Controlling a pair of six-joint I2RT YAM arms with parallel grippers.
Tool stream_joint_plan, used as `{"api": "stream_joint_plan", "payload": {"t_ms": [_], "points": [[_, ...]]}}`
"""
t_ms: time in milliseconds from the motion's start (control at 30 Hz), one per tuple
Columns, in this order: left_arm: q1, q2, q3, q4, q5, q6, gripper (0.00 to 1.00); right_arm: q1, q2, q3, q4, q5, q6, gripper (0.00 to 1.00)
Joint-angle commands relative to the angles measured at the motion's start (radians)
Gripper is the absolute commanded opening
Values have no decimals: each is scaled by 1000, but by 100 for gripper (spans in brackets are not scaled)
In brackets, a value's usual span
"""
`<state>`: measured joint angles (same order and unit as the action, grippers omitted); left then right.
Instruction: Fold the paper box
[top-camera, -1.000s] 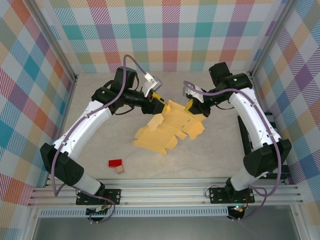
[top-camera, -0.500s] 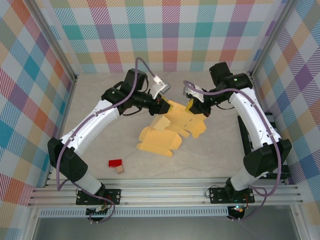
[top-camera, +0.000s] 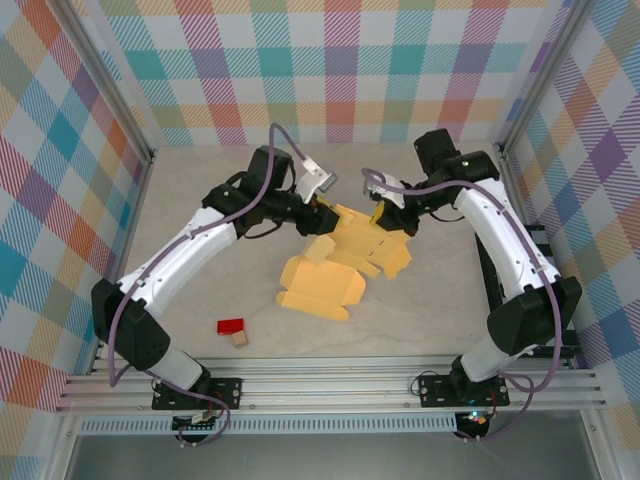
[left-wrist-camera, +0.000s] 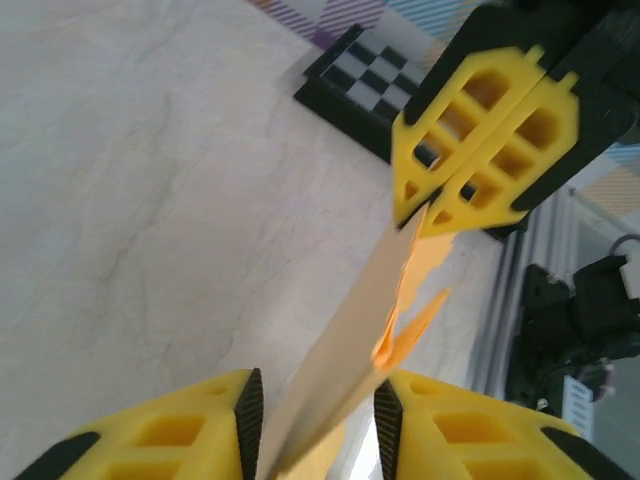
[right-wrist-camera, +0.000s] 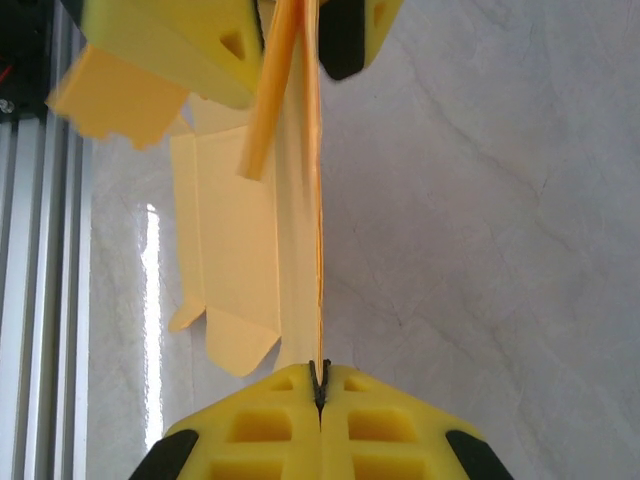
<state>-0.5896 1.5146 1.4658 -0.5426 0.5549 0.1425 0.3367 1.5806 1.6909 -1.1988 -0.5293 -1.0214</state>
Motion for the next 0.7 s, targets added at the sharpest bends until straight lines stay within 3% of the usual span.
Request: {"api": "stream_joint_plan", "payload": {"t_ms": [0,100,233,300,400,533,667], "points": [[24,-164,-177,112,-177,-162,51,3,-42,-41,67,56,28,0],[32,-301,-378,209,-271,-255,59,5,-33,-48,77,82,30,0],[32,-434,-596,256,-421,-307,60,8,11,-48,76,111,27,0],[31,-457,-699,348,-553,-374,59,10,43,-43,73,114,27,0],[34,-399,-771,424,-677,-473,52,10,96,-17,63,119,28,0],[33,-279,-785,515,-632,-541,43,8,174,14,49,149,33,0],[34,-150,-733,500,-704,-498,42,6,226,24,44,132,30,0]]}}
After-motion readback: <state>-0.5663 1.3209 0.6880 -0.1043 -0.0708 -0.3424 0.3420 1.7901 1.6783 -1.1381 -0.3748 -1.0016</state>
